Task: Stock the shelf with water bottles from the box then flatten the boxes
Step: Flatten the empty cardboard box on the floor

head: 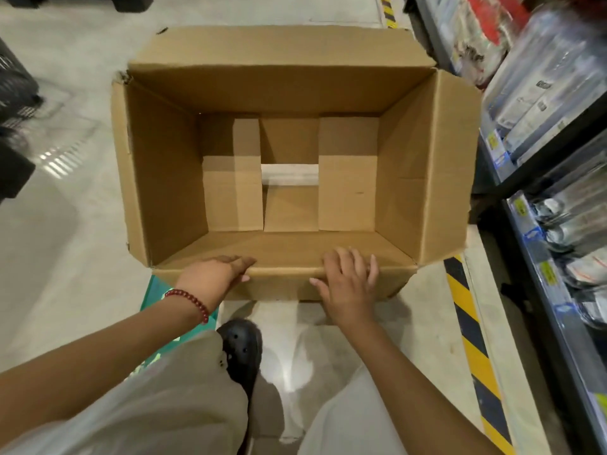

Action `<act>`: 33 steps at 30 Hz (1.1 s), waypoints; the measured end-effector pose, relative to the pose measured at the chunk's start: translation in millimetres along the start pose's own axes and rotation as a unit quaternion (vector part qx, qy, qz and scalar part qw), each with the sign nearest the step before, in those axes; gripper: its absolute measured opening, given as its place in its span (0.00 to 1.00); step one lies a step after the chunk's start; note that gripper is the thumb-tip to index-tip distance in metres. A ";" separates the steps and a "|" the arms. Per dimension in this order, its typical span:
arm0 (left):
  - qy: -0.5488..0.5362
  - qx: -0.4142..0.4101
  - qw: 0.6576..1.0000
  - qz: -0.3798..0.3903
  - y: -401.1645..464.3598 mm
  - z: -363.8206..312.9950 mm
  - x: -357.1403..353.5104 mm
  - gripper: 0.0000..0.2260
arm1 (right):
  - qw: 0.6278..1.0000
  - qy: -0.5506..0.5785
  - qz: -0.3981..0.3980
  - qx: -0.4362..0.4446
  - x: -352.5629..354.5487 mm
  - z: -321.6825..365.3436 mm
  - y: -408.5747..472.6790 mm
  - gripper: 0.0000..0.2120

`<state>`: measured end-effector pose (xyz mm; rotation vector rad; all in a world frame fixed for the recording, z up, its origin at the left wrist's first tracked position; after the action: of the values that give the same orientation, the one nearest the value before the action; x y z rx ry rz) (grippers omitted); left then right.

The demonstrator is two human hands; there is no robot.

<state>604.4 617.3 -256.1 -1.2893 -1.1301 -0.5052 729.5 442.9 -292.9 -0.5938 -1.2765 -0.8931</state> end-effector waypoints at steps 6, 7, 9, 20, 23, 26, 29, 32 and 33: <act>0.012 0.002 0.999 -0.053 19.8 8.4 1.8 0.19 | 0.981 0.088 -0.068 -0.156 9.6 -44.3 7.2 0.27; 0.009 0.000 0.998 -0.061 22.8 11.4 4.3 0.19 | 0.967 0.124 -0.083 -0.204 15.2 -57.2 7.1 0.27; -0.006 0.000 0.998 -0.060 27.6 16.4 6.8 0.19 | 0.948 0.169 -0.092 -0.252 20.4 -75.6 7.7 0.30; -0.030 0.011 0.997 -0.068 41.6 34.5 15.0 0.21 | 0.846 0.399 0.033 -0.353 -13.9 -93.4 9.7 0.23; -0.018 0.013 0.998 -0.066 35.4 33.0 9.5 0.20 | 0.858 0.365 0.043 -0.359 -15.2 -92.0 6.3 0.22; -0.008 0.029 0.998 -0.060 25.2 29.7 4.6 0.21 | 0.863 0.326 0.048 -0.383 -10.8 -90.8 2.0 0.24; 0.019 0.015 0.997 -0.077 11.5 16.3 5.8 0.22 | 0.865 0.293 0.067 -0.401 -7.5 -89.6 -0.7 0.25; 0.034 -0.039 0.982 -0.183 -3.5 -2.8 29.1 0.22 | 0.859 0.271 0.126 -0.415 -7.6 -91.8 -8.3 0.26; 0.046 -0.068 0.967 -0.241 -10.2 -11.1 43.7 0.22 | 0.854 0.266 0.150 -0.421 -8.0 -93.1 -13.4 0.25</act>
<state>618.3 616.4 -212.1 -1.0881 -1.3512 -1.0069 769.5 362.6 -322.3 -1.0965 -0.2222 -1.2310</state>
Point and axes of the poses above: each hand's wrist, its own y-axis towards the middle knuckle, its own x-axis out of the back of the hand, z = x × y, the point moved 5 cm from there along y, towards the middle knuckle, and after that the axes turned 9 degrees about -x, right-handed, at the moved point
